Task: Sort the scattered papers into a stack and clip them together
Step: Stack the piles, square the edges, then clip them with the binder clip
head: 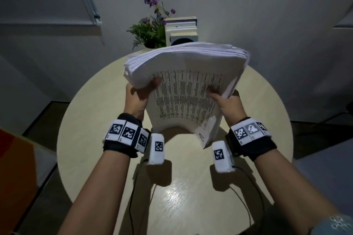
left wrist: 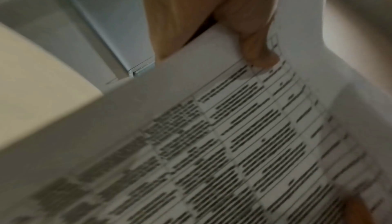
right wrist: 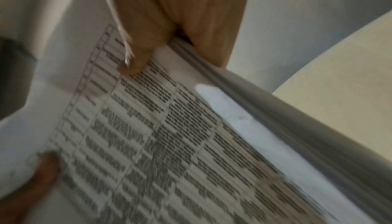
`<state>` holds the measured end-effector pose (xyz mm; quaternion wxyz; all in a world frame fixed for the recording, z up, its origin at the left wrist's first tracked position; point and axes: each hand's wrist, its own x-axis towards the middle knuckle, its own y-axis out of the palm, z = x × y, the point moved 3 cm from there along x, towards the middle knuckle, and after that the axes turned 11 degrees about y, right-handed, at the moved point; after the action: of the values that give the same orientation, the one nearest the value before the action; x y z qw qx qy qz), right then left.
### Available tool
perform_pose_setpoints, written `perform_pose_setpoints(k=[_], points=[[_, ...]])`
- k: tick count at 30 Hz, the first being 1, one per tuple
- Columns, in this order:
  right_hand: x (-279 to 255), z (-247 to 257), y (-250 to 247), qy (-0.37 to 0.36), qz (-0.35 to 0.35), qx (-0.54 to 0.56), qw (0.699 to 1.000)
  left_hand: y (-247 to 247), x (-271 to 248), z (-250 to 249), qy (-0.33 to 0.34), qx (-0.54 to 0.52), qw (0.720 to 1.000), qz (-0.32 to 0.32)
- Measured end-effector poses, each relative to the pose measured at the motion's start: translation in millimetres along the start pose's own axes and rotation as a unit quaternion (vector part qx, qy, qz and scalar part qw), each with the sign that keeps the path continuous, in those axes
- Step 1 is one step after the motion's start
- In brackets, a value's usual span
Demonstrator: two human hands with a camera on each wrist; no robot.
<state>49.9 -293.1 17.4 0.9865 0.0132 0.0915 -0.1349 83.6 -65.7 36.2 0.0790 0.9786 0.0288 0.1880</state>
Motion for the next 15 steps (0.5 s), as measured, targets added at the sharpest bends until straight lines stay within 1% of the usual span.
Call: perform_pose_setpoints(k=[2,4,6,8,10,11,13,14,15], points=[[0,14,3,-0.015,-0.016,0.022,1.0,0,4,-5,0.009,0.005,1.0,-0.024],[5,29,0,-0.046,-0.022,0.046,0.998,-1,10,-18,0.039,0.005,0.999,-0.032],[8,35,-6,-0.075,-0.013,0.076,0.994,-6,12,-26,0.06,-0.013,0.998,-0.027],[6,22,-8,-0.064,0.017,0.065,0.996,-15,5,-23,0.066,-0.027,0.997,0.001],[2,-2,-1,-0.023,0.071,0.03,0.997,-21,-10,-8,0.025,0.005,0.999,0.037],[-1,-12,5,-0.005,0.082,-0.006,0.997,-20,-18,0,0.001,0.019,0.999,0.036],[-5,-19,15,-0.002,0.059,-0.067,0.996,-17,-23,7,-0.031,0.018,0.999,-0.001],[-5,-16,18,-0.015,0.04,-0.083,0.996,-15,-21,5,-0.028,0.013,0.999,-0.018],[-5,-10,18,-0.025,0.024,-0.078,0.996,-14,-19,-1,-0.013,0.007,0.999,-0.028]])
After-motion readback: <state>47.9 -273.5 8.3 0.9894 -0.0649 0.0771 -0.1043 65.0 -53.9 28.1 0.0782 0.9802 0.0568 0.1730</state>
